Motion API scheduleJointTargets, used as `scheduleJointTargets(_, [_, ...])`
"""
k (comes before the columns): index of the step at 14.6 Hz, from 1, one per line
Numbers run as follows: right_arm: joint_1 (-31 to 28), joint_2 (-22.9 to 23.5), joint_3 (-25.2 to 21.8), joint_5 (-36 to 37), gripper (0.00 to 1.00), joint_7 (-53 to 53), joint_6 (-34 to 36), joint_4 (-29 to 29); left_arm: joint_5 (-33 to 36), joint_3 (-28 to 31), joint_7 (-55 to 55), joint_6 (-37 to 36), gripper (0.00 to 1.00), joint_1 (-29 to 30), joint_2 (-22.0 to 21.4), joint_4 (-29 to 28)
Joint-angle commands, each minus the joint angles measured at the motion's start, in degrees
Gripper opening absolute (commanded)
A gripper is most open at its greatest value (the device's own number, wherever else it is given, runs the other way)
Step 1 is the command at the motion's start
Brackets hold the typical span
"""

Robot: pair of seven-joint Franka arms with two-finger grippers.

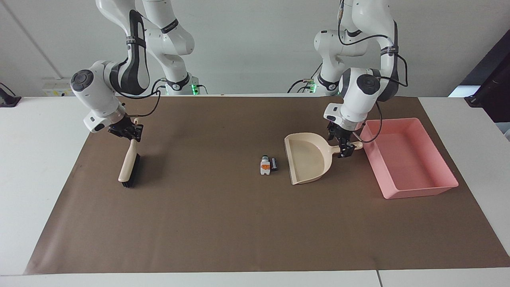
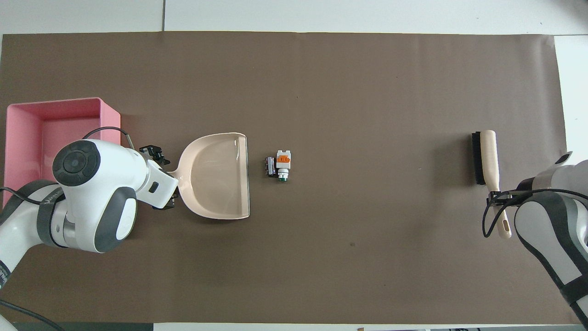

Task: Clean e-waste and dump in bin
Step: 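Lift the brush toward the component while the left gripper holds the dustpan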

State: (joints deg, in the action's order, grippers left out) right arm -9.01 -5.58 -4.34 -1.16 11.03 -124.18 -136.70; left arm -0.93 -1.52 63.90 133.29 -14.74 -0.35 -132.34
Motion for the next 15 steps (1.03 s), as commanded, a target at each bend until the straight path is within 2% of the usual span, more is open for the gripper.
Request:
scheduleJointTargets(1, [1.4, -0.7, 0.8, -1.2, 0.0, -0.1, 4.0, 4.2, 0.8, 0.5, 1.2, 2.2, 0.92, 0.1, 0.4, -0.8])
scheduleJointTargets(4, [6.7, -0.8, 0.9, -1.2, 0.0, -5.2, 6.8, 8.3, 0.8, 0.5, 2.5, 2.0, 0.89, 0.2, 0.5, -0.7])
scheduleJointTargets(5, [9.1, -0.7, 0.9, -1.1, 0.0, -7.7, 8.1, 10.1, 0.8, 0.5, 2.5, 1.9, 0.83, 0.2, 0.5, -0.6])
scheduleJointTargets(6, [11.2, -0.4, 0.9, -1.1, 0.0, -10.0, 8.9, 11.5, 0.8, 0.5, 2.7, 2.0, 0.72, 0.2, 0.6, -0.5])
scheduleJointTargets(7, [13.4, 0.3, 0.9, -1.0, 0.0, -11.9, 9.0, 12.5, 0.8, 0.5, 2.7, 1.9, 0.56, 0.2, 0.7, -0.3])
scheduleJointTargets(8, [15.6, 0.6, 1.0, -0.6, 0.0, -13.4, 8.7, 13.0, 0.8, 0.5, 2.7, 1.6, 0.25, 0.2, 0.7, 0.1])
scheduleJointTargets(10, [20.2, 1.7, 0.9, -0.2, 0.0, -16.2, 8.2, 15.1, 0.8, 0.5, 2.7, 1.4, 0.05, -0.1, 0.7, 0.2])
scheduleJointTargets(11, [22.1, 2.7, 1.0, -0.2, 0.0, -18.7, 8.2, 16.5, 0.8, 0.5, 2.6, 1.4, 0.01, 0.0, 0.7, 0.2])
scheduleJointTargets(15, [28.2, 5.9, 1.0, -0.3, 0.0, -27.5, 4.8, 18.2, 0.8, 0.6, 2.6, -1.8, 0.0, 0.0, 0.7, 2.3])
